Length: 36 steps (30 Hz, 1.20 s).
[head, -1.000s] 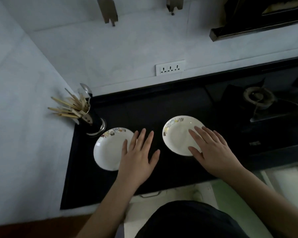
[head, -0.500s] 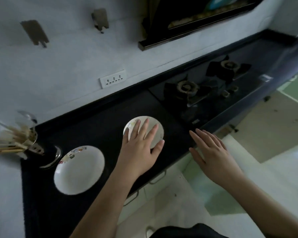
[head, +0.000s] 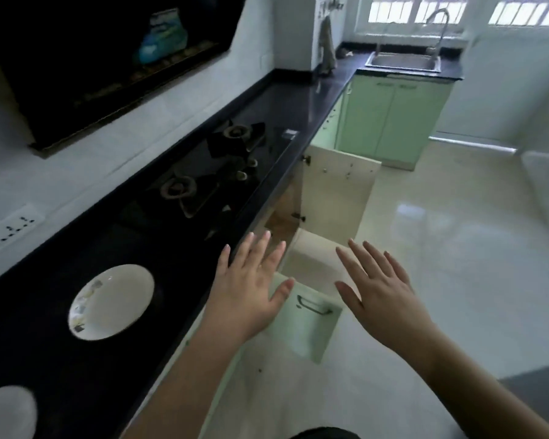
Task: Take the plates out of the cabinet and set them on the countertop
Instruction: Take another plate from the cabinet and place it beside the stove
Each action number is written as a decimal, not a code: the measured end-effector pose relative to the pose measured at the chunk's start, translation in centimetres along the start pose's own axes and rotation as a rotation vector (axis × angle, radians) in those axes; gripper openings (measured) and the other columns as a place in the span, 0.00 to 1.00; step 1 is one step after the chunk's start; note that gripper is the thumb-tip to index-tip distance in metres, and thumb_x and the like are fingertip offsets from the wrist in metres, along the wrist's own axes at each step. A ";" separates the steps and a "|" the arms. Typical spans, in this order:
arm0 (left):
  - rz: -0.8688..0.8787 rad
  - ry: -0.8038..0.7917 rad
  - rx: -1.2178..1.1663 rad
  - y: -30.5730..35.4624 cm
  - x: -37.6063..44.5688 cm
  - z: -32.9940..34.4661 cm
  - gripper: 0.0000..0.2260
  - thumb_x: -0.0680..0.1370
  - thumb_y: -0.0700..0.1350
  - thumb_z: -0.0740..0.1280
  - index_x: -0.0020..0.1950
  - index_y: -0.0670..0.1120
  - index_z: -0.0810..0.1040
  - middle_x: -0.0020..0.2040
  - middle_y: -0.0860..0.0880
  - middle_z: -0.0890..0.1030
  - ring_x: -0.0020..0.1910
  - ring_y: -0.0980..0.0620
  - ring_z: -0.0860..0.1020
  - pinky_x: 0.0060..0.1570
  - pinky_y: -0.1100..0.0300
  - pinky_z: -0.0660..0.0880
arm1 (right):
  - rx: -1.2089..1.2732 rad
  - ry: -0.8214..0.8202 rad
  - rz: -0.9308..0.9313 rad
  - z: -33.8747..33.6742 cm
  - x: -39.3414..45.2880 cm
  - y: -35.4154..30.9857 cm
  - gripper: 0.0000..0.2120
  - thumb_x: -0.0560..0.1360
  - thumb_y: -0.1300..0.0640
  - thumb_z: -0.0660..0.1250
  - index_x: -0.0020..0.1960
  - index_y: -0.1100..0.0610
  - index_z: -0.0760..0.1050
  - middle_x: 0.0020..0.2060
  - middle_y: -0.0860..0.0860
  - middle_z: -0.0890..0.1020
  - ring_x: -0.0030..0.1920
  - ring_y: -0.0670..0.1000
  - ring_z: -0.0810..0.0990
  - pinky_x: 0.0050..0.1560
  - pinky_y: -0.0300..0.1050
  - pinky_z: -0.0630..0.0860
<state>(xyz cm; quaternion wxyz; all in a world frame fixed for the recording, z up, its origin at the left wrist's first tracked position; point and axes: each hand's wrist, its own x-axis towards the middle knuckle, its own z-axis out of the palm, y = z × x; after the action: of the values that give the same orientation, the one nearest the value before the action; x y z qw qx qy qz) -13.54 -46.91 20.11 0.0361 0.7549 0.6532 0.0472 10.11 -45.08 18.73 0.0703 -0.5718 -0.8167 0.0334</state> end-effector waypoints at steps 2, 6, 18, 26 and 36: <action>0.075 -0.015 0.010 3.9 0.9 0.7 0.33 0.75 0.67 0.34 0.80 0.59 0.40 0.80 0.55 0.38 0.78 0.53 0.35 0.75 0.48 0.34 | 0.001 -0.005 0.066 -0.7 -2.5 3.2 0.30 0.79 0.37 0.39 0.79 0.45 0.47 0.79 0.47 0.52 0.78 0.49 0.44 0.76 0.48 0.39; 0.155 -0.004 -0.028 10.7 3.0 2.2 0.37 0.72 0.69 0.28 0.80 0.59 0.43 0.81 0.54 0.42 0.79 0.53 0.39 0.76 0.47 0.37 | 0.025 -0.018 0.200 -1.6 -6.6 8.9 0.31 0.77 0.36 0.35 0.78 0.43 0.40 0.79 0.45 0.45 0.77 0.48 0.38 0.76 0.49 0.36; 0.365 -0.032 -0.063 22.4 7.9 3.2 0.37 0.72 0.67 0.25 0.79 0.57 0.39 0.81 0.53 0.44 0.79 0.52 0.38 0.77 0.48 0.39 | -0.007 0.080 0.505 -2.3 -11.6 18.3 0.30 0.79 0.37 0.38 0.78 0.46 0.45 0.79 0.47 0.52 0.78 0.49 0.44 0.75 0.51 0.41; 0.501 -0.006 -0.053 24.2 14.7 5.5 0.27 0.81 0.63 0.39 0.79 0.56 0.46 0.81 0.50 0.46 0.78 0.53 0.37 0.74 0.50 0.38 | -0.012 0.088 0.621 -1.6 -8.4 21.6 0.29 0.79 0.38 0.41 0.78 0.46 0.45 0.78 0.48 0.55 0.78 0.50 0.49 0.76 0.51 0.44; 0.604 -0.108 -0.048 26.0 22.6 8.5 0.29 0.77 0.65 0.33 0.76 0.59 0.32 0.77 0.55 0.30 0.74 0.55 0.26 0.73 0.50 0.30 | -0.019 0.027 0.724 0.5 -4.3 26.1 0.29 0.78 0.37 0.37 0.77 0.45 0.37 0.78 0.46 0.44 0.77 0.50 0.43 0.74 0.50 0.35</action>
<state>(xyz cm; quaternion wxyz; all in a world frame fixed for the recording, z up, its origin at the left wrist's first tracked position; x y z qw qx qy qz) 16.27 -28.26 15.20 0.0728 0.9152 0.3952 0.0311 35.73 -40.11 14.38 0.0594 -0.8251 -0.5604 0.0411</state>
